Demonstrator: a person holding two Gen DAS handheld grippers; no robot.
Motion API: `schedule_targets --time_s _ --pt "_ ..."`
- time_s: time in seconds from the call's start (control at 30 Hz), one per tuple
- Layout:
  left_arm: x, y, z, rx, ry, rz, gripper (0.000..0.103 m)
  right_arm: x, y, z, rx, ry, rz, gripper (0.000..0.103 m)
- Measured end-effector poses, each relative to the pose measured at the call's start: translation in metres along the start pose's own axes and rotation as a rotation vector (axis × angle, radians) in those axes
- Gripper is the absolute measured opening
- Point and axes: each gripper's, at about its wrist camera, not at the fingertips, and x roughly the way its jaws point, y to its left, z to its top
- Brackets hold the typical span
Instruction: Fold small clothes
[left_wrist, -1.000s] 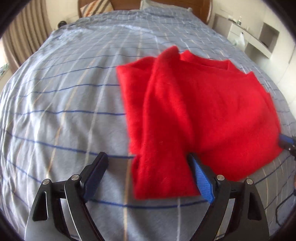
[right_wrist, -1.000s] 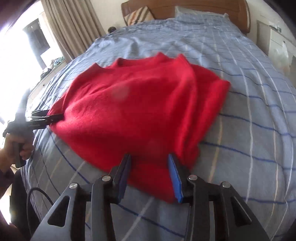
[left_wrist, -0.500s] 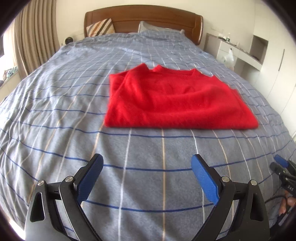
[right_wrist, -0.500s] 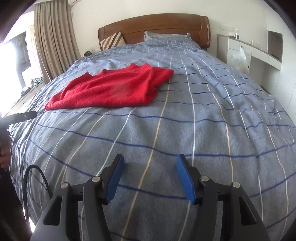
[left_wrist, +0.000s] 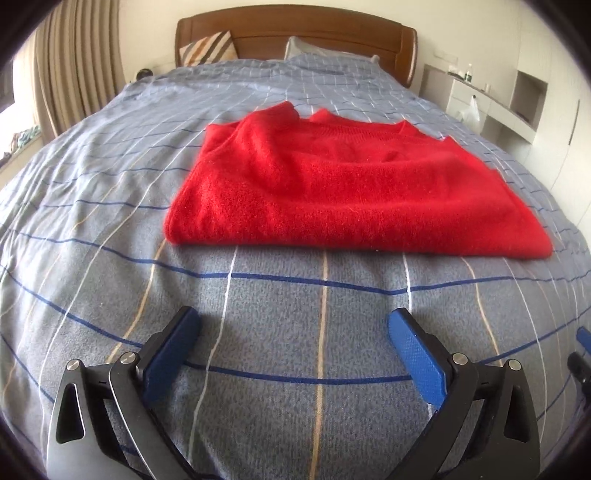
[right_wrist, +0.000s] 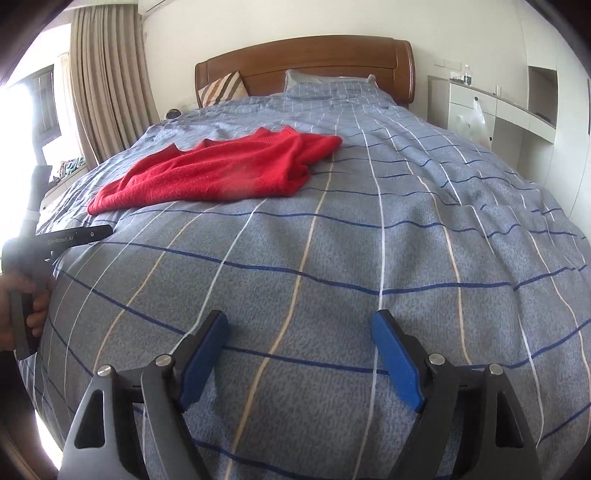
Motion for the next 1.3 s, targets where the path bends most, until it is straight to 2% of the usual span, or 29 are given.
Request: schedule_targets --time_s 0.6,0.77,0.9,0.97,1.03,1.17,1.3 --pt "-0.004 -0.008 -0.008 0.024 -0.027 0.034 0.102 0.002 0.002 -0.005 -0.009 -0.020 -0.011 0.086" --pt "-0.004 -0.013 0.012 0.053 0.061 0.046 0.102 0.003 0.001 -0.005 -0.012 -0.025 -0.015 0.088" --pt "-0.010 -0.017 0.027 0.110 -0.024 0.063 0.102 0.004 0.002 -0.006 -0.017 -0.031 -0.021 0.088" --pt "0.007 -0.017 0.028 0.145 0.006 0.111 0.103 0.004 0.002 -0.007 -0.017 -0.033 -0.022 0.089" --pt "0.023 -0.012 0.023 0.123 0.055 0.089 0.103 0.003 0.002 -0.007 -0.017 -0.035 -0.021 0.089" --pt "0.019 -0.007 0.017 0.091 0.011 0.072 0.103 0.003 0.002 -0.007 -0.017 -0.036 -0.022 0.089" --pt "0.019 -0.004 0.016 0.072 0.014 0.051 0.103 0.002 0.002 -0.007 -0.018 -0.038 -0.023 0.089"
